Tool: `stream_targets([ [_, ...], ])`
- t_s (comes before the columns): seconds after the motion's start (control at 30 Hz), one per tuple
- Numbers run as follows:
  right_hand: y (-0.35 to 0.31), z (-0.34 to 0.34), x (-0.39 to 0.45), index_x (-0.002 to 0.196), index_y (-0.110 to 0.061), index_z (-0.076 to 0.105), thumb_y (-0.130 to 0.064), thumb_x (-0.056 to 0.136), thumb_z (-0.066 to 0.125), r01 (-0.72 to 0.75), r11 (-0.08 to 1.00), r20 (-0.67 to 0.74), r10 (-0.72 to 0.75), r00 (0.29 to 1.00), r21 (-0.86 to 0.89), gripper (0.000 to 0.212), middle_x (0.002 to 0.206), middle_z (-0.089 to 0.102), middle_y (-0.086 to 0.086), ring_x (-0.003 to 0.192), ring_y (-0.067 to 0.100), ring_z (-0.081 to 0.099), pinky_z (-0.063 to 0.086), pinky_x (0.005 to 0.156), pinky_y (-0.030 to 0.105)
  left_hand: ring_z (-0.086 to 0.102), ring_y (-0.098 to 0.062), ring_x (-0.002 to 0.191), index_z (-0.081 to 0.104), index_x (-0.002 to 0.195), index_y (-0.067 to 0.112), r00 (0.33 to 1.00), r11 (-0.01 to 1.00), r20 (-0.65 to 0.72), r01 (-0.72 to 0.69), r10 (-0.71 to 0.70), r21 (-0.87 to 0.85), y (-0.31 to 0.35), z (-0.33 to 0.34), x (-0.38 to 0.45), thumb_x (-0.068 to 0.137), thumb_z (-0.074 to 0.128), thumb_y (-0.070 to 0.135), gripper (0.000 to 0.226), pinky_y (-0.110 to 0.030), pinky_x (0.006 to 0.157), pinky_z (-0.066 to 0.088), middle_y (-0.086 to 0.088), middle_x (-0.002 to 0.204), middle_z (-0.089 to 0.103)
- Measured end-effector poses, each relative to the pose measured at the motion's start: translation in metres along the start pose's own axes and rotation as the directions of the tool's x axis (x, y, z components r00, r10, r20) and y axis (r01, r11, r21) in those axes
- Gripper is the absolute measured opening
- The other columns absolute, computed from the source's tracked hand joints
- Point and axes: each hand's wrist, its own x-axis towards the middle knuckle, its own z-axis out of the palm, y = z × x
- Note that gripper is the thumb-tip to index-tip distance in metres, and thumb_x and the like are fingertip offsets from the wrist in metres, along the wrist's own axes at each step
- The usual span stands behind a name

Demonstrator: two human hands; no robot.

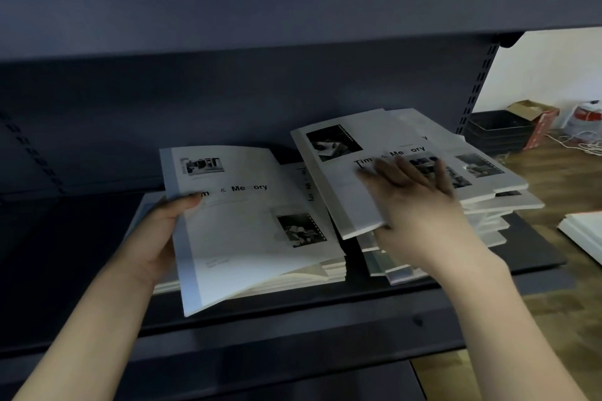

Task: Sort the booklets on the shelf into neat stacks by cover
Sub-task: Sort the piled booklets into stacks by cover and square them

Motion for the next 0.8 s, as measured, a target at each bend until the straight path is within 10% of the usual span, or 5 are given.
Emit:
stream_targets([
  [0.1,0.0,0.004,0.001,0.139,-0.028,0.04,-0.017,0.069,0.052,0.031,0.999,-0.109,-0.032,0.994,-0.009,0.073,0.145,0.041,-0.004,0.136,0.019,0.034,0.016,0.113,0.045,0.06,-0.028,0.079,0.06,0.115,0.015,1.0,1.0,-0.012,0.022,-0.022,0.014,0.003,-0.013,-0.002,0.071,0.065,0.028,0.046,-0.037,0.069,0.047,-0.009,0.085,0.066],
  [0.2,-0.001,0.013,0.006,0.116,-0.021,0.065,0.005,0.049,0.064,0.052,0.999,-0.284,-0.048,0.958,0.006,0.072,0.111,0.068,0.004,0.098,0.026,0.065,0.053,0.08,0.036,0.059,-0.028,0.076,0.06,0.11,0.017,0.999,0.999,-0.024,0.022,-0.021,0.026,0.004,-0.024,-0.002,0.078,0.062,0.027,0.034,-0.036,0.066,0.045,-0.007,0.079,0.065],
  [0.33,-0.008,0.016,0.012,0.116,-0.02,0.066,0.016,0.048,0.06,0.092,0.994,-0.411,-0.061,0.91,0.056,0.076,0.111,0.068,0.006,0.09,0.03,0.068,0.053,0.052,0.034,0.057,-0.027,0.07,0.062,0.098,0.017,0.998,0.998,-0.028,0.053,-0.052,0.022,0.005,-0.027,-0.004,0.086,0.052,0.025,0.017,-0.034,0.065,0.043,-0.004,0.066,0.065],
  [0.67,-0.027,0.001,0.016,0.133,-0.017,0.051,0.017,0.06,0.042,0.207,0.931,-0.592,0.011,0.806,0.3,0.082,0.132,0.056,0.006,0.112,0.027,0.06,0.057,0.077,0.041,0.061,-0.02,0.064,0.065,0.089,0.016,0.997,0.996,-0.019,0.078,-0.077,0.031,0.016,0.012,0.014,0.088,0.057,0.023,0.012,-0.031,0.061,0.047,-0.001,0.063,0.067],
  [0.8,-0.031,0.001,0.018,0.134,-0.017,0.051,0.019,0.06,0.045,0.255,0.922,-0.617,-0.023,0.786,0.291,0.082,0.133,0.055,0.006,0.108,0.03,0.062,0.057,0.076,0.045,0.063,-0.017,0.075,0.061,0.113,0.007,1.0,0.986,-0.004,0.031,-0.031,0.164,0.0,0.026,0.037,0.088,0.06,0.012,0.026,-0.027,0.063,0.053,-0.007,0.094,0.067],
])
